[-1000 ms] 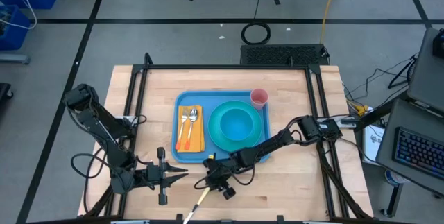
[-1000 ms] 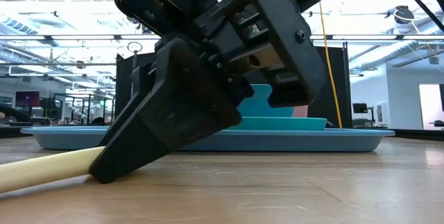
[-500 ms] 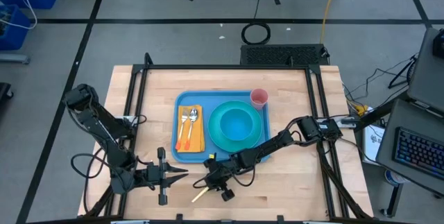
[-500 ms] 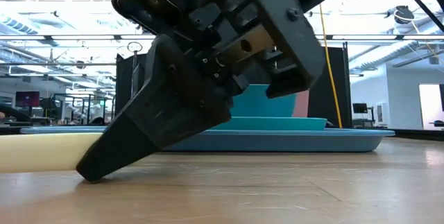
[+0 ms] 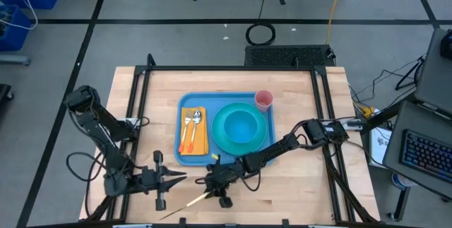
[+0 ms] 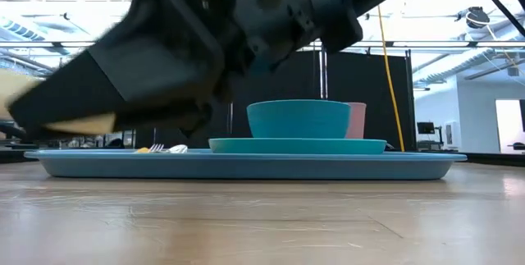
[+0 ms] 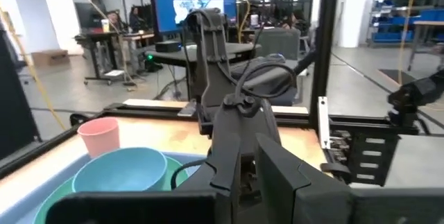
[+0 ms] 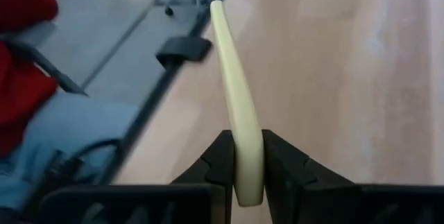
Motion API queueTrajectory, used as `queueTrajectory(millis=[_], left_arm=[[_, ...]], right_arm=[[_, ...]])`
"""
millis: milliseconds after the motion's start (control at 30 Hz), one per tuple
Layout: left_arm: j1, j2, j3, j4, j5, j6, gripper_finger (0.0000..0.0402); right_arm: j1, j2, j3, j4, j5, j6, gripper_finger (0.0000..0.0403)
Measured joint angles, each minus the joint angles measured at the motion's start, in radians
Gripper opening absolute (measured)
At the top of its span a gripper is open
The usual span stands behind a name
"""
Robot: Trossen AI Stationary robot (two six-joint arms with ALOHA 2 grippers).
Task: Set up tray
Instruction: Put the yellow knife on the yellow table napkin
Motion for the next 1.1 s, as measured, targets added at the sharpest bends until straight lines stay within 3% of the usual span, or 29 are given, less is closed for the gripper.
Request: queueTrajectory(millis=[167,333,500,600,767,867,967,1100], left_arm=[[-0.001,0.000,0.000,-0.002,0.056,-0.075,0.0047],[-0.002,-0.001,0.000,0.124,0.056,-0.054,0.0047],[-0.026,-0.002,0.000,0.337,0.048,0.192,0.0047],[-0.035,-0.002,0.000,0.437,0.047,0.357,0.0047],[-0.056,-0.002,0.000,0.641,0.054,0.657,0.0047],[-0.076,-0.002,0.000,0.751,0.120,0.783,0.0047],[-0.088,-0.002,0.000,0.801,0.160,0.839,0.0047],[-0.084,-0.002,-0.001,0.820,0.160,0.841,0.0047]], right_arm=[[0.019,0.000,0.000,0.066,0.056,0.081,0.0040],[0.033,-0.001,0.000,0.156,0.117,0.105,0.0040],[0.057,-0.003,-0.001,0.199,0.160,0.092,0.0040],[0.064,-0.005,-0.022,0.246,0.248,0.075,0.0040],[0.046,-0.085,-0.181,0.424,0.391,0.023,0.0040],[0.023,-0.174,-0.320,0.606,0.443,0.010,0.0040],[0.012,-0.259,-0.454,0.750,0.459,0.006,0.0040],[0.021,-0.369,-0.555,0.797,0.493,-0.038,0.0040]])
